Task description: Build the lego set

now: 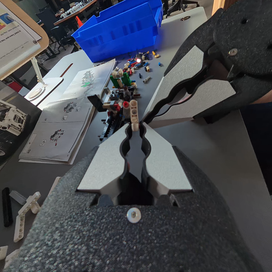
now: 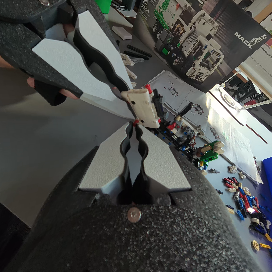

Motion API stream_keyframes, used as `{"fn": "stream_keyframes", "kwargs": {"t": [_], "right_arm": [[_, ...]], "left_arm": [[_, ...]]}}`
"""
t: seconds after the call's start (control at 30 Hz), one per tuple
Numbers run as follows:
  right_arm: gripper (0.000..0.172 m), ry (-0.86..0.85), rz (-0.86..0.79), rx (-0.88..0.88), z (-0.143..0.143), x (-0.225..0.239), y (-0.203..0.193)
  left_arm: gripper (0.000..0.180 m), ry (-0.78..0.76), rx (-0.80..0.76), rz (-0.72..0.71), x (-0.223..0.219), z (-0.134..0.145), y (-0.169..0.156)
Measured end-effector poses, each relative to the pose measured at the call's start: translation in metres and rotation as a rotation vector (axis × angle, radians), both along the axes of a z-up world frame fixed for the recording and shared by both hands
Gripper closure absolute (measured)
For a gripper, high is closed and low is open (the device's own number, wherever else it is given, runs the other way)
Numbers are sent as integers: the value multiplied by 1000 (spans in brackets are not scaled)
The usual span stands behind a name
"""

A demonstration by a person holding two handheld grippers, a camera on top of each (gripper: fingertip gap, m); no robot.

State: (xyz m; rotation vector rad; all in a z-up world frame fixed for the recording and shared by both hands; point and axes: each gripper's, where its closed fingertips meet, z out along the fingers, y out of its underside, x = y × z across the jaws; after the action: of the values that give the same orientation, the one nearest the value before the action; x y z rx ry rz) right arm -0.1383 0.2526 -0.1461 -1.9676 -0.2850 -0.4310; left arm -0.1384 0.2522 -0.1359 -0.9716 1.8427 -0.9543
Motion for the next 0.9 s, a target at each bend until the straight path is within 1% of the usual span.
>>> {"fn": "stream_keyframes", "kwargs": {"t": [0.1,0.2,0.23,0.33,0.57,0.7,0.9], "right_arm": [[170,-29,-3,-2,-1,0,0],[170,-78,-1,-5,-2,0,0],[170,-78,0,-4,-2,-1,-1],[169,-33,14,3,0,-1,-1],[169,-23,15,-2,-1,-1,-1],[170,37,25,-47,-7,-1,-1],[170,69,36,-58,-8,-2,-3]], "left_arm": [[173,-7,39,-5,0,-1,0],[173,15,-6,-14,-1,-2,-1],[173,12,4,-20,-1,-2,-1],[173,-17,79,-31,-1,0,-2],[173,-26,105,-35,-1,-1,-2],[173,-3,68,-71,-1,-7,-1],[173,-16,131,-89,-1,-10,-2]]}}
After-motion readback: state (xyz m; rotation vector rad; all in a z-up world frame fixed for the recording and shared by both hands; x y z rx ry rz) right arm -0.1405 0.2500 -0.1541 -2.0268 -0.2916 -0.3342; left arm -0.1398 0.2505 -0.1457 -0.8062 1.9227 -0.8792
